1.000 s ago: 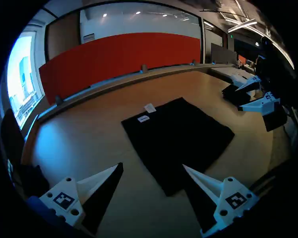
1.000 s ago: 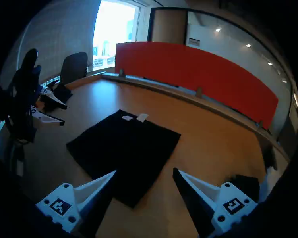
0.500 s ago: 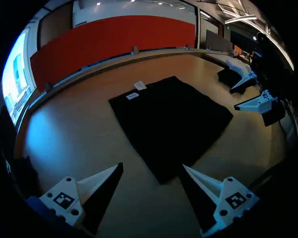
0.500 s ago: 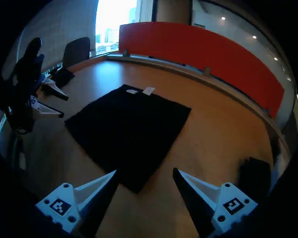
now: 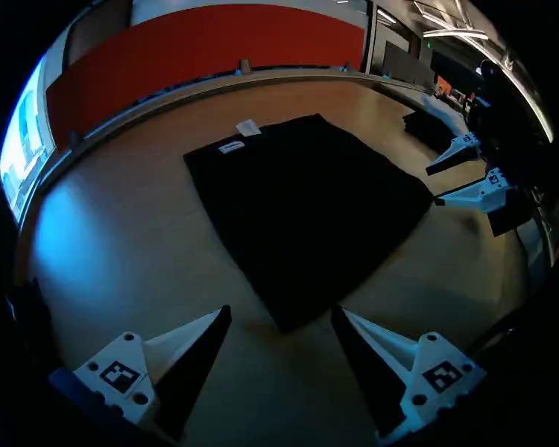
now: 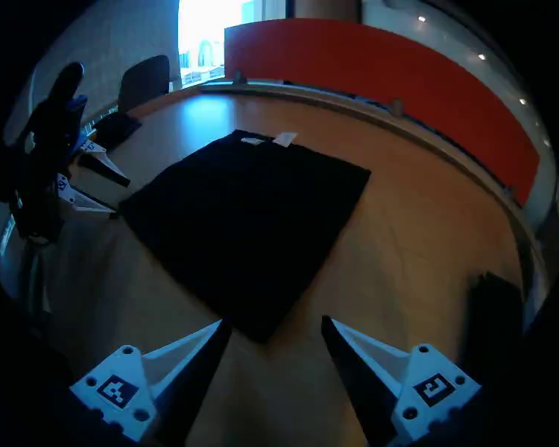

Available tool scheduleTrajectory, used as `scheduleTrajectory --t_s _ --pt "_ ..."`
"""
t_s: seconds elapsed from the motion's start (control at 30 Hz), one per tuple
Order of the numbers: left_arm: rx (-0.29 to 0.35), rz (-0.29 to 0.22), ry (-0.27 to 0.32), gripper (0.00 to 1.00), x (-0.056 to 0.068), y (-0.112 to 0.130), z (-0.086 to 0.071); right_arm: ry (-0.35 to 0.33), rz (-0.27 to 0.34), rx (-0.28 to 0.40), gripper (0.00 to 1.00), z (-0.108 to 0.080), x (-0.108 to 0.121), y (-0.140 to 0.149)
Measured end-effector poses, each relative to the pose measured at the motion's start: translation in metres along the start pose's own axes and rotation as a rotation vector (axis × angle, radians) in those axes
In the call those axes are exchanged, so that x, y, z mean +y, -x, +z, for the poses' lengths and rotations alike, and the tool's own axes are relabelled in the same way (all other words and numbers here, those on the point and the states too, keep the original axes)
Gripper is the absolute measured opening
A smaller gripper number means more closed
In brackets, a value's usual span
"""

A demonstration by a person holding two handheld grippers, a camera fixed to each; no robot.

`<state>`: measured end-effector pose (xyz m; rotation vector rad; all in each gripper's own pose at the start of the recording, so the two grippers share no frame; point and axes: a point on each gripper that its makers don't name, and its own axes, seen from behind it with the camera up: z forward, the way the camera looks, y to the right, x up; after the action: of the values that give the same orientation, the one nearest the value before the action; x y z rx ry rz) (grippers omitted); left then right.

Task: Fold towel

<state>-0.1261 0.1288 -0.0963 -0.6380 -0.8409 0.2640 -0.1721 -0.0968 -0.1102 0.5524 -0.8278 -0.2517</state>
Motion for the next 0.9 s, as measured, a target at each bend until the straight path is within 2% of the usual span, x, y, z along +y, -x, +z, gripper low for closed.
scheduleTrajectory --t_s 0.17,0.27,0.4,0.57,0.7,0.83,0.9 --pt "-0.010 0.014 0.005 0.98 0.0056 0.0018 0.0022 -0.024 0.018 -0.013 0.80 0.0026 -0.0041 0.0039" --pt "-0.023 0.016 0.007 0.90 0.0092 0.0046 0.0042 -0.022 0.018 -0.014 0.71 0.0030 -0.0033 0.0055" --pt "-0.029 0.003 -0.016 0.77 0.0071 0.0049 0.0062 -0.037 0.018 -0.022 0.62 0.0030 -0.0065 0.0089" --pt "-0.032 -0.016 -0.023 0.75 0.0074 0.0047 0.0061 -0.043 0.025 -0.024 0.60 0.0049 -0.0069 0.0104" --pt "-0.036 -0.011 -0.027 0.74 0.0073 0.0056 0.0062 -0.044 0.023 -0.019 0.60 0.0055 -0.0063 0.0096" --pt "-0.037 -0.007 -0.041 0.66 0.0061 0.0061 0.0068 -0.042 0.017 -0.016 0.51 0.0063 -0.0045 0.0089" --pt "-0.038 -0.012 -0.047 0.66 0.0057 0.0061 0.0069 -0.041 0.017 -0.015 0.48 0.0067 -0.0036 0.0087"
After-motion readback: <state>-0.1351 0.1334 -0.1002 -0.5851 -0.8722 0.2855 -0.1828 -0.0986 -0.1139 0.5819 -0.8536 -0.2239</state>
